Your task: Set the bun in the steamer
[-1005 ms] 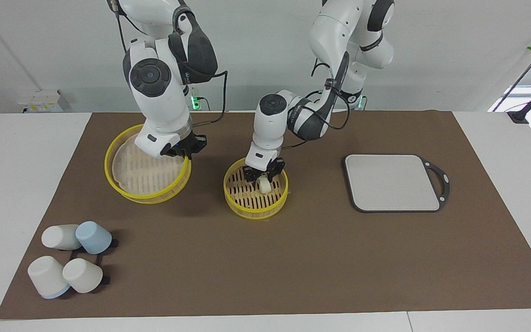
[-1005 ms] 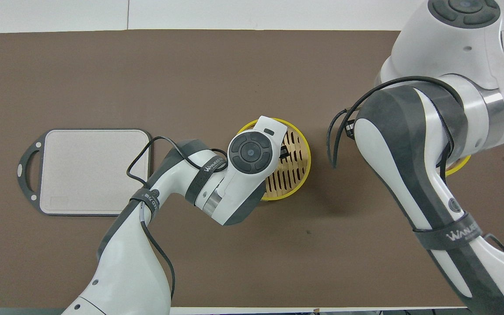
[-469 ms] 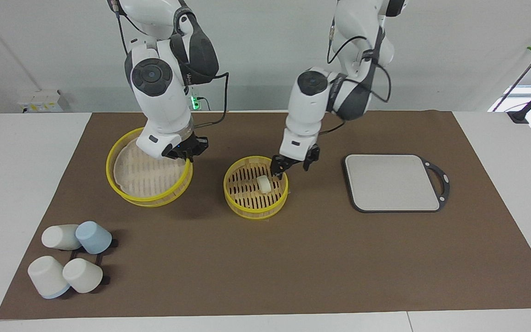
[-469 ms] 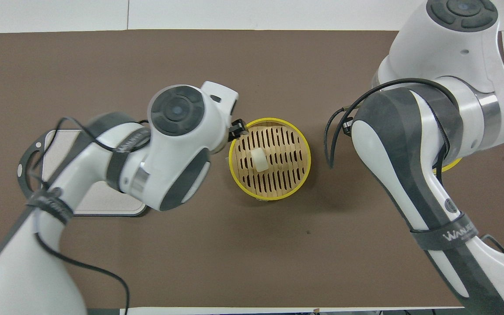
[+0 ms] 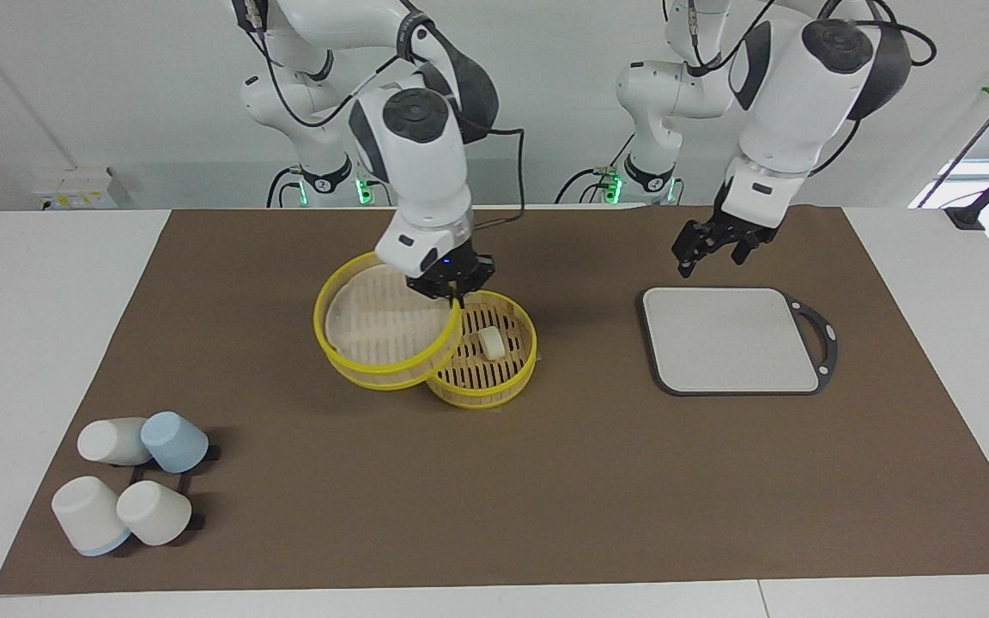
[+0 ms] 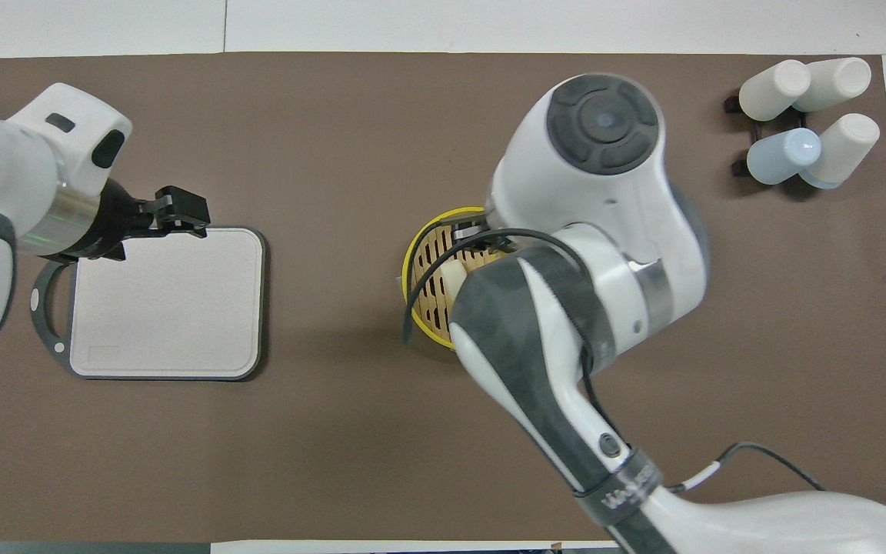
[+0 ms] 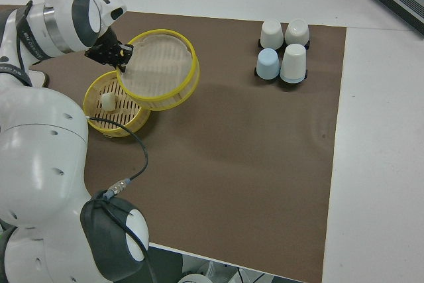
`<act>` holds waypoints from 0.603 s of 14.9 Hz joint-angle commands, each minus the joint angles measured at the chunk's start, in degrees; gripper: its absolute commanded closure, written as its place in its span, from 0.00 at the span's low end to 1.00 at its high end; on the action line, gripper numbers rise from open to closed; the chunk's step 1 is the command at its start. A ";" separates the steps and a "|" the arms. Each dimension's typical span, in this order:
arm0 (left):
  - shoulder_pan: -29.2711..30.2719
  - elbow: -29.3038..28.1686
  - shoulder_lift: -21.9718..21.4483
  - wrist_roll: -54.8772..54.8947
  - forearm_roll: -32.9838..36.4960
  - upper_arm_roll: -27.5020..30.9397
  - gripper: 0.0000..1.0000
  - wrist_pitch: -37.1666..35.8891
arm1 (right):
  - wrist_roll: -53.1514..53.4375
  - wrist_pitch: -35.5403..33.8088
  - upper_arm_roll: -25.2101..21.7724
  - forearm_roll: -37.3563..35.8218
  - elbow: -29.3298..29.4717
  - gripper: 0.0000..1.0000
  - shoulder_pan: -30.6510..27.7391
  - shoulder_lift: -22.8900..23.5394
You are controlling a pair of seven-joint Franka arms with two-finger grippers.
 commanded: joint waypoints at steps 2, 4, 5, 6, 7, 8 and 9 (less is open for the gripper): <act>4.41 -1.45 -3.94 10.60 0.37 -0.60 0.00 -4.63 | 9.68 0.59 -0.59 -2.19 10.09 1.00 6.85 10.18; 6.17 -1.89 -4.73 12.62 0.37 -0.69 0.00 -6.30 | 9.78 1.20 -0.41 -2.29 10.12 1.00 6.16 10.11; 6.17 -2.24 -5.52 13.33 0.37 -0.69 0.00 -7.01 | 9.78 2.69 -0.41 -2.11 9.94 1.00 6.07 10.11; 6.26 -2.59 -5.79 13.34 0.37 -0.60 0.00 -7.45 | 9.78 5.14 -0.32 -2.11 8.55 1.00 5.90 10.28; 6.18 -2.77 -6.14 13.25 0.37 -0.69 0.00 -8.15 | 9.69 6.38 -0.41 -2.11 7.40 1.00 5.81 10.20; 6.26 -2.86 -6.23 12.99 0.37 -0.69 0.00 -8.77 | 9.69 6.39 -0.32 -2.20 7.22 1.00 5.81 10.20; 7.22 -2.77 -6.32 13.07 0.37 -1.21 0.00 -9.12 | 9.78 6.83 -0.32 -2.20 6.34 1.00 6.16 10.02</act>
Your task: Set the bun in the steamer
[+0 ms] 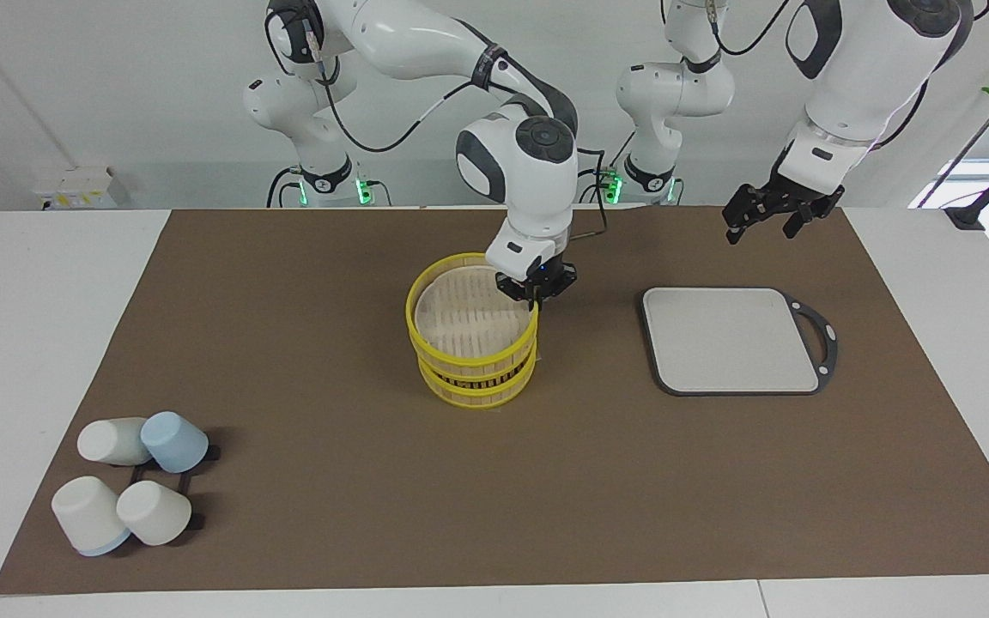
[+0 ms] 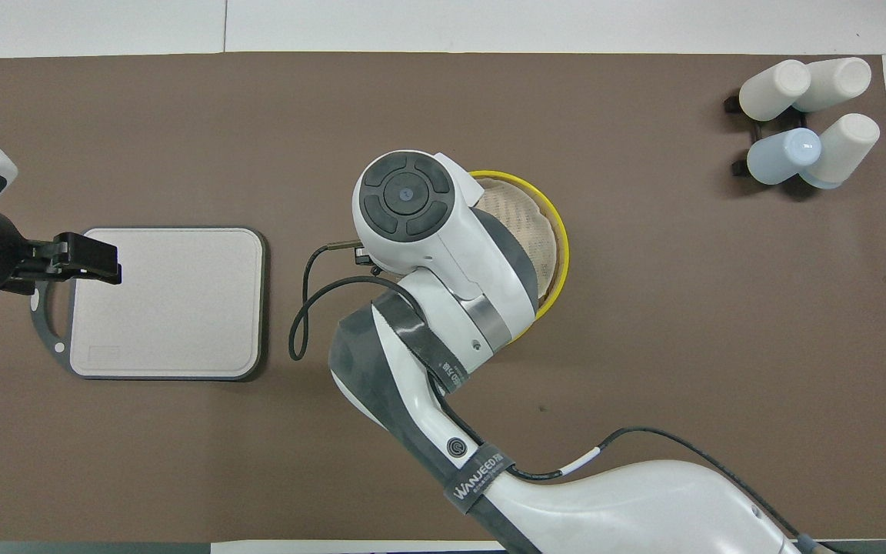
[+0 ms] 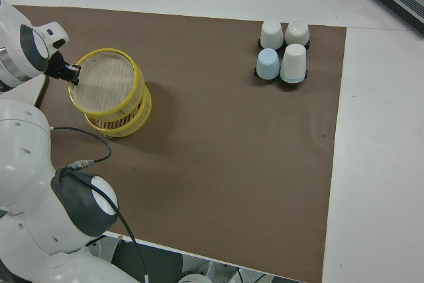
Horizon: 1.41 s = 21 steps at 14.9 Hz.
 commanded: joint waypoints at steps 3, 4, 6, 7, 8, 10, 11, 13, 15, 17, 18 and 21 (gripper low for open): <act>3.85 -0.02 -0.31 0.74 0.28 -2.52 0.00 -0.81 | 0.58 4.09 0.39 -0.38 -3.34 1.00 0.80 -0.42; 4.20 0.60 0.92 0.74 0.28 -2.35 0.00 -1.16 | 0.59 4.10 0.39 -0.38 -3.35 1.00 0.80 -0.33; 4.47 2.53 1.46 0.74 0.28 -2.26 0.00 -2.21 | 0.68 4.71 0.39 -0.38 -3.44 1.00 1.24 -0.07; 4.29 2.88 1.63 0.74 0.19 -2.17 0.00 -2.48 | 0.85 5.50 0.39 -0.29 -3.44 1.00 2.20 0.37; 4.03 2.89 1.63 0.82 0.19 -2.17 0.00 -2.48 | 0.94 5.86 0.39 -0.20 -3.70 1.00 2.38 0.46; 4.29 3.24 2.16 0.82 0.36 -2.17 0.00 -2.48 | 0.94 5.95 0.39 -0.20 -3.97 1.00 2.30 0.37; 4.29 3.93 2.86 0.82 0.45 -2.26 0.00 -2.48 | 0.94 6.38 0.39 -0.29 -4.84 1.00 2.39 0.37; 4.29 5.43 4.44 0.82 0.45 -2.17 0.00 -2.83 | 0.94 7.00 0.39 -0.29 -6.16 1.00 2.39 0.02; 4.38 5.44 4.89 1.09 0.45 -2.61 0.00 -2.31 | 0.77 6.57 0.39 -0.46 -6.34 1.00 2.30 -0.07; 4.38 5.09 4.62 2.49 0.37 -2.52 0.00 -2.22 | 0.24 6.30 0.39 -0.55 -6.34 1.00 2.04 -0.07; 4.12 5.08 4.10 2.75 0.37 -2.44 0.00 -1.96 | 0.24 6.21 0.39 -0.55 -6.43 1.00 2.03 -0.15; 4.47 5.35 3.92 2.84 0.28 -2.43 0.00 -2.04 | 0.24 5.95 0.39 -0.55 -6.60 1.00 2.03 -0.24</act>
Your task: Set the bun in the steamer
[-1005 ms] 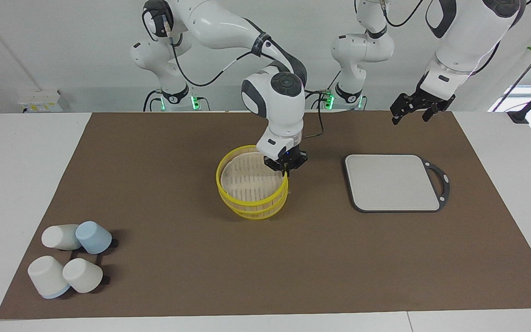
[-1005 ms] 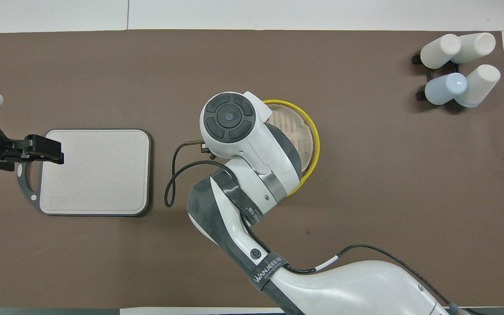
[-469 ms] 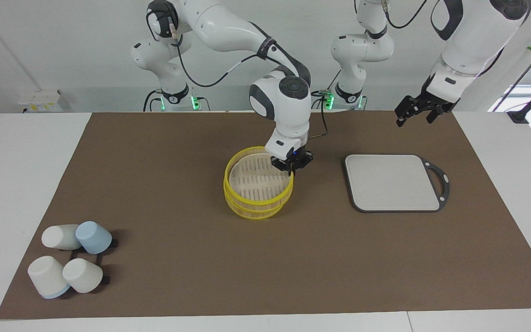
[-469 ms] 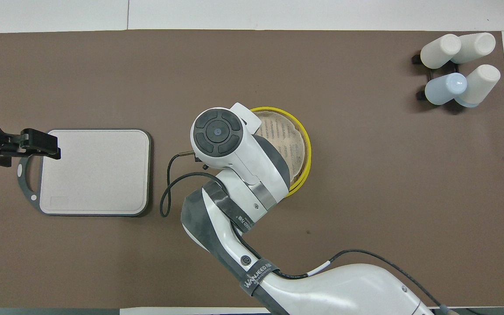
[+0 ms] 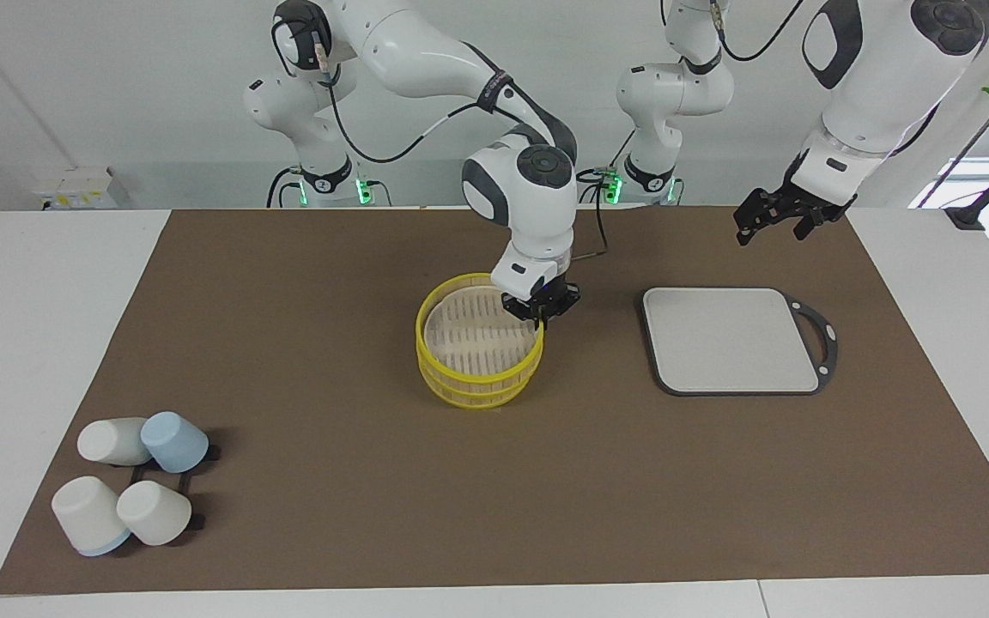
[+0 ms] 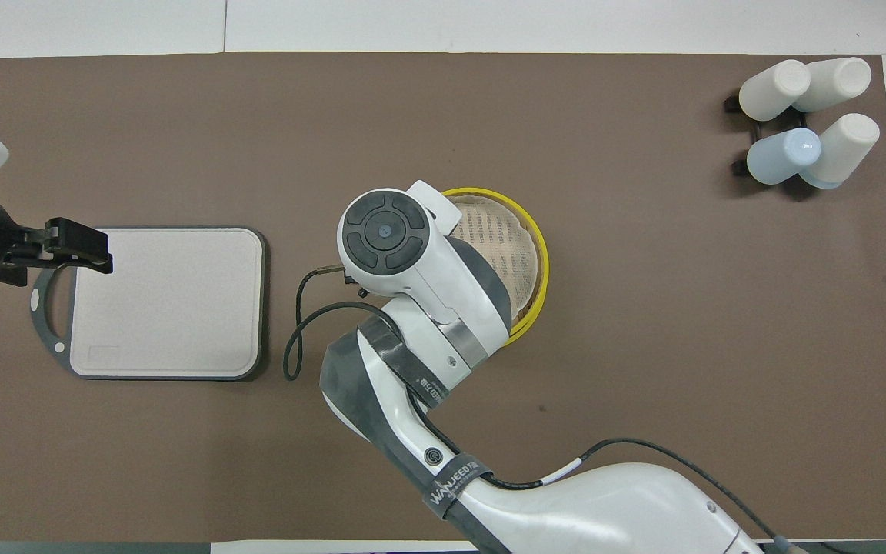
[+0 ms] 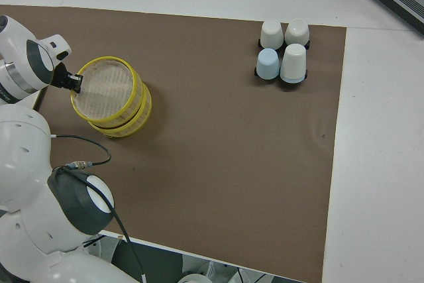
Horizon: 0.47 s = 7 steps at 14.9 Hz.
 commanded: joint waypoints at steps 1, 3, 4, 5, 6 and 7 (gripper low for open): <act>0.97 1.30 -0.04 1.27 0.19 -0.55 0.00 -1.26 | 0.16 0.63 0.38 -0.55 -2.58 1.00 -0.42 -1.13; 0.97 1.48 0.22 1.19 0.01 -0.46 0.00 -1.17 | 0.16 0.63 0.38 -0.55 -3.28 1.00 -0.33 -1.39; 0.97 1.74 0.22 1.19 0.01 -0.46 0.00 -1.17 | 0.16 0.46 0.38 -0.64 -3.81 1.00 -0.25 -1.57; 0.97 2.53 0.22 1.27 0.10 -0.46 0.00 -1.17 | 0.16 0.28 0.38 -0.64 -4.08 1.00 -0.25 -1.83; 0.97 2.62 0.31 1.27 0.10 -0.46 0.00 -1.17 | 0.16 0.28 0.38 -0.73 -4.34 1.00 -0.16 -1.83; 0.97 2.62 0.14 1.19 0.10 -0.46 0.00 -1.26 | 0.16 0.28 0.38 -0.73 -4.34 1.00 -0.16 -1.92</act>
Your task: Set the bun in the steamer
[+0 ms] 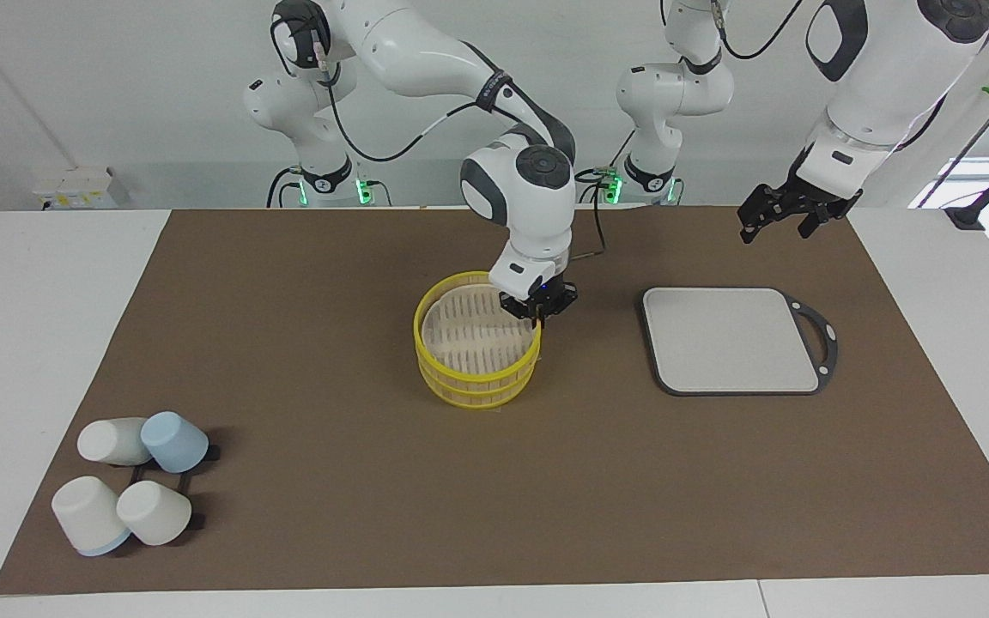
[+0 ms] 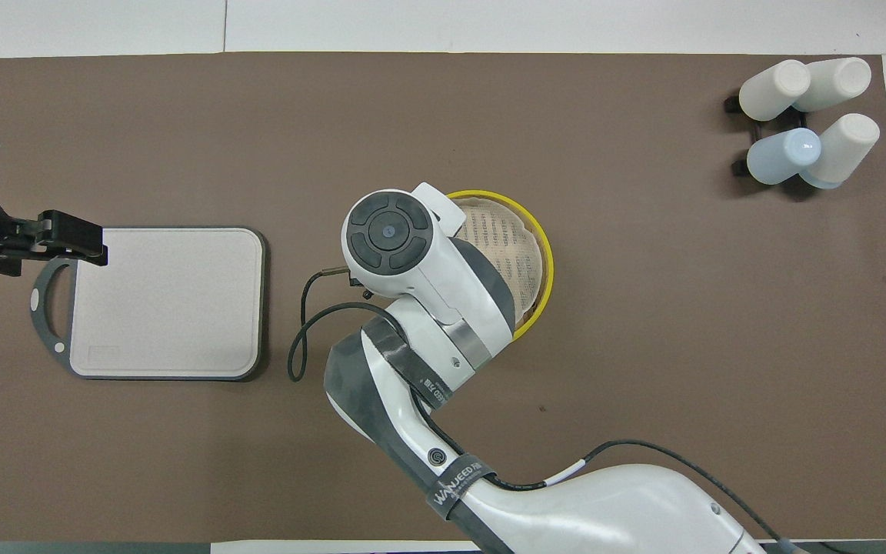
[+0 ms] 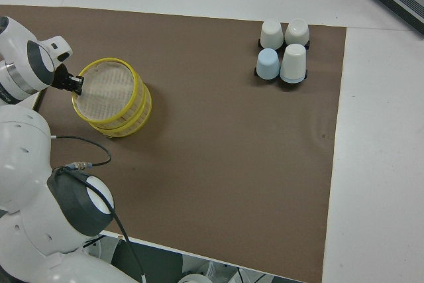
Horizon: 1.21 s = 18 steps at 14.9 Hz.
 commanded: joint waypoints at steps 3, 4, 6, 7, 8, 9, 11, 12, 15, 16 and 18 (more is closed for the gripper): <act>0.92 1.50 0.07 1.16 0.10 -0.57 0.00 -1.17 | 0.24 0.72 0.39 -0.58 -3.56 1.00 -0.16 -1.38; 0.92 1.32 0.07 1.16 0.10 -0.48 0.00 -1.17 | 0.25 0.72 0.39 -0.58 -3.91 1.00 -0.07 -1.64; 1.01 1.32 0.06 1.16 0.10 -0.48 0.00 -1.08 | 0.51 0.81 0.39 -0.58 -4.62 1.00 -0.07 -1.73; 0.92 1.23 0.07 1.16 0.10 -0.48 0.00 -0.82 | 0.60 0.81 0.39 -0.58 -4.62 1.00 -0.07 -1.82; 0.66 1.15 -0.02 0.99 0.01 -0.57 0.00 -0.64 | 0.60 0.81 0.39 -0.58 -4.62 1.00 -0.07 -1.73; 0.57 1.06 -0.02 0.99 0.01 -0.48 0.00 -0.64 | 0.60 0.90 0.39 -0.58 -4.71 0.98 -0.07 -1.82; 1.00 0.97 -0.02 1.16 0.01 -0.48 0.00 -0.55 | 0.77 0.99 0.39 -0.50 -4.79 0.87 -0.07 -1.91; 1.01 0.97 -0.02 1.16 0.01 -0.48 0.00 -0.38 | 0.77 0.90 0.39 -0.58 -4.88 0.84 0.02 -2.00; 0.48 0.97 -0.02 0.90 0.01 -0.48 0.00 -0.03 | 0.86 1.16 0.39 -0.49 -5.15 0.73 0.02 -2.00; 0.48 0.88 -0.11 0.90 0.01 -0.48 0.00 -0.03 | 0.86 1.33 0.39 -0.49 -5.32 0.66 0.02 -2.00; 0.48 0.88 -0.11 1.07 0.01 -0.48 0.00 -0.03 | 0.86 1.42 0.39 -0.49 -5.24 0.62 0.02 -2.00</act>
